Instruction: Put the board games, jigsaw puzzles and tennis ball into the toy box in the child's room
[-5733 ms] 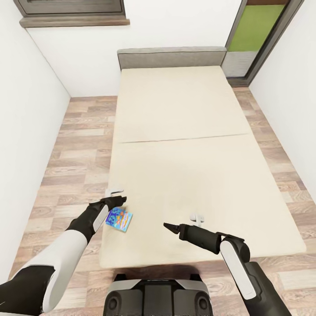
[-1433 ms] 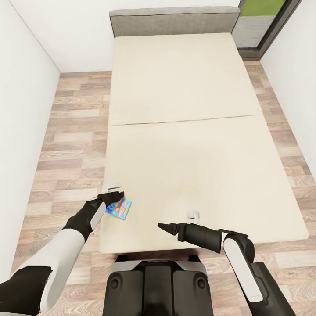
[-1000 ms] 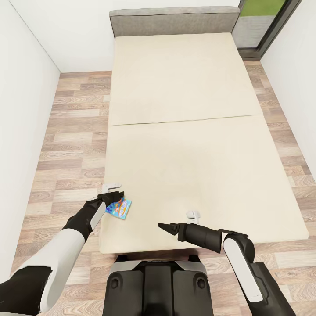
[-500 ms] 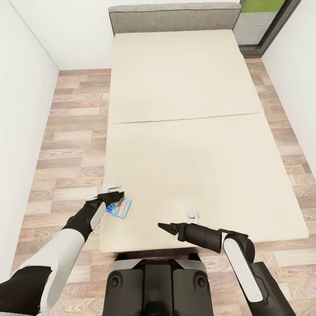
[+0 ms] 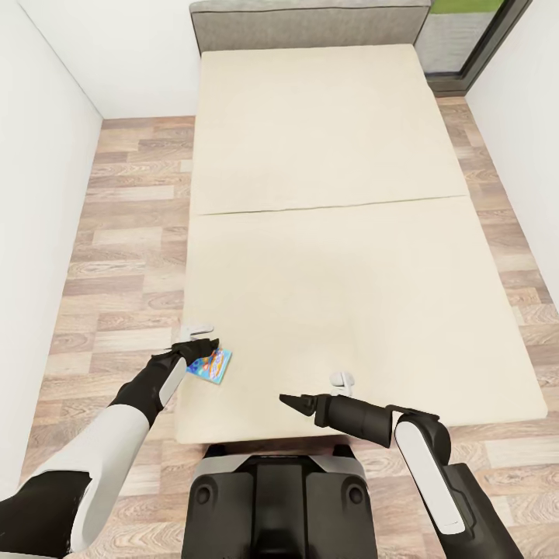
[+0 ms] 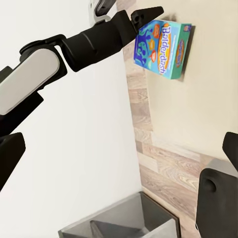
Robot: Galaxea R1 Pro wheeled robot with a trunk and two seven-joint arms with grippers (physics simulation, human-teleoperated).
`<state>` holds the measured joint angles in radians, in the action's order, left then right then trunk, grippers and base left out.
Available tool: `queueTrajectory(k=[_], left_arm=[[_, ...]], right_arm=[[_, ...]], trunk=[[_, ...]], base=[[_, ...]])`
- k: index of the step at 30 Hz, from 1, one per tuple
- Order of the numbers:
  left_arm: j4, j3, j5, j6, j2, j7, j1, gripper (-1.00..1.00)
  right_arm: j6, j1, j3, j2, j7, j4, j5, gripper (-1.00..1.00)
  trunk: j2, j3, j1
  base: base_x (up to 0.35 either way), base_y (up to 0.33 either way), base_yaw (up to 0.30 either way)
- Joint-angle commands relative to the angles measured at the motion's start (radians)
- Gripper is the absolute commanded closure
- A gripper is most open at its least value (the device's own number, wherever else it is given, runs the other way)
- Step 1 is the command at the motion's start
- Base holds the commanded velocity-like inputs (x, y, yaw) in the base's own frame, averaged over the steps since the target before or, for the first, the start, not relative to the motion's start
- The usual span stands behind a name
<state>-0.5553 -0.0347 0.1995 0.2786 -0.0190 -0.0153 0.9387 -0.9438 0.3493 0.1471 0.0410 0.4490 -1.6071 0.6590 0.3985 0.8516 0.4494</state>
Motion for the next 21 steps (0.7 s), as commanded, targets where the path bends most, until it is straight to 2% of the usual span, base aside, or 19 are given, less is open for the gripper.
queueTrajectory(k=[1, 7, 21], left_arm=[[-0.002, -0.004, 0.009, 0.005, -0.001, -0.002, 0.000, -1.00], [-0.002, -0.004, 0.009, 0.005, -0.001, -0.002, 0.000, -1.00], [-0.002, -0.004, 0.009, 0.005, -0.001, -0.002, 0.000, -1.00]], right_arm=[[-0.002, 0.000, 0.000, 0.000, 0.005, 0.000, -0.004, -1.00], [-0.003, 0.000, 0.000, 0.000, 0.006, 0.000, -0.005, -1.00], [-0.003, 0.000, 0.000, 0.000, 0.005, 0.000, -0.005, -1.00]], trunk=[[0.002, 0.001, 0.001], [0.002, 0.001, 0.001], [0.002, 0.001, 0.001]], base=[[0.000, 0.000, 0.000], [-0.061, 0.000, 0.000], [-0.216, 0.000, 0.000]])
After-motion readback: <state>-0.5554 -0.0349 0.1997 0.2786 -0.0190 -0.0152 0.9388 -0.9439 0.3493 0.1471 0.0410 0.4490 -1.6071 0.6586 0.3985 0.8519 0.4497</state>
